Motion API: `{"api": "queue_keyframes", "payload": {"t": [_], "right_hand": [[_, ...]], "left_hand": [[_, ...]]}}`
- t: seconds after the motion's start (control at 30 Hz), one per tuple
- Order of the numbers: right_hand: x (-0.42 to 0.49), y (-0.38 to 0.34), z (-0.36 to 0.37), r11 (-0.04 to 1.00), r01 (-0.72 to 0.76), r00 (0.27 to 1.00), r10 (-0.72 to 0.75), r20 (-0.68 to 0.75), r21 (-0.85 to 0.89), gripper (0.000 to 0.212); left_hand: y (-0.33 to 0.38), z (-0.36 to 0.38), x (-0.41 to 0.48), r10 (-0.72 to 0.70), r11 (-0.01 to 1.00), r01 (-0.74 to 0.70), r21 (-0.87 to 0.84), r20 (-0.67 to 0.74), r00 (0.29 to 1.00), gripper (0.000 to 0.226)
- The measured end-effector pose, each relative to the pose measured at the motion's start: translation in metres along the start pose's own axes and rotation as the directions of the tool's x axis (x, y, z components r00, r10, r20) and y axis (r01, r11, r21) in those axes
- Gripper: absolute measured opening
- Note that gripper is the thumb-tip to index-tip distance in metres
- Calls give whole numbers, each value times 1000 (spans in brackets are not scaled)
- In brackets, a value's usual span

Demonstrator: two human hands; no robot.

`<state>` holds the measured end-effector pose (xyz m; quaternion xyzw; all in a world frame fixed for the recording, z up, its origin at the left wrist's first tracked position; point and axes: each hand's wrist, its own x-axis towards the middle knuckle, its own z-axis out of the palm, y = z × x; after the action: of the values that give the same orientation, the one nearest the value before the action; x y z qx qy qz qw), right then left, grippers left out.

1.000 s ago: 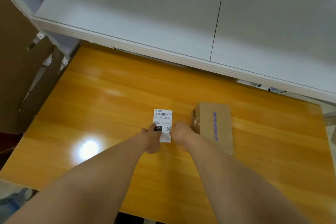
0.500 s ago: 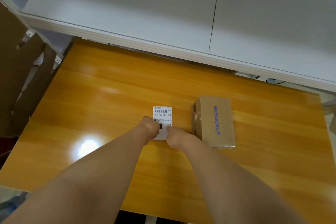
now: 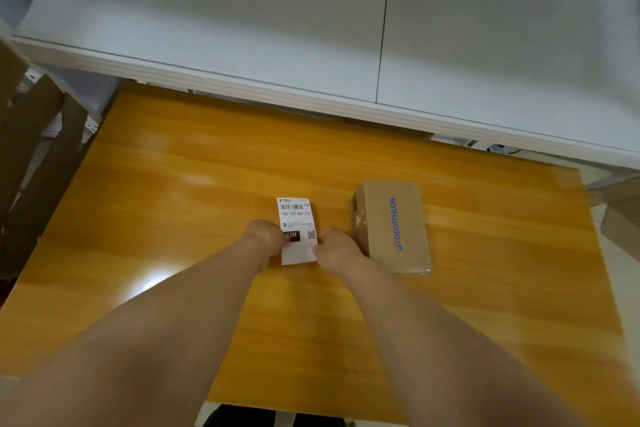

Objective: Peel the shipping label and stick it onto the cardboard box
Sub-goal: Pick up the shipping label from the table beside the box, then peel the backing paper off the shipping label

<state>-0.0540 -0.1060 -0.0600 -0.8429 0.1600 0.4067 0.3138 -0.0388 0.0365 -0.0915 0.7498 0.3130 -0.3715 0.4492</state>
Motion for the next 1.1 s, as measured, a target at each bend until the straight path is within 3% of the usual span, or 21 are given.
{"api": "queue_keyframes", "payload": {"t": [0.13,0.23,0.43,0.63,0.83,1.1], "right_hand": [[-15,-16,-24,966,7,999,3,-38,259,40],[-36,-30,-49,863,0,1000,15,-26,505,33],[-96,-50,-110,694,112,991,-29,-128,711,9],[-157,-52,-148,548,311,949,-130,-288,776,2],[-193,-38,-162,398,405,914,-157,-374,823,5],[-206,-40,-162,404,470,883,-206,-423,785,9]], "left_hand": [[16,-23,-26,83,971,-55,-234,110,991,17],[40,-32,-54,152,943,-100,-318,145,978,20],[92,-50,-119,324,858,-236,-457,125,938,9],[118,-58,-190,535,772,-401,-494,163,829,15],[119,-53,-232,656,696,-554,-457,90,749,21],[118,-44,-246,665,656,-592,-468,-12,747,32]]}}
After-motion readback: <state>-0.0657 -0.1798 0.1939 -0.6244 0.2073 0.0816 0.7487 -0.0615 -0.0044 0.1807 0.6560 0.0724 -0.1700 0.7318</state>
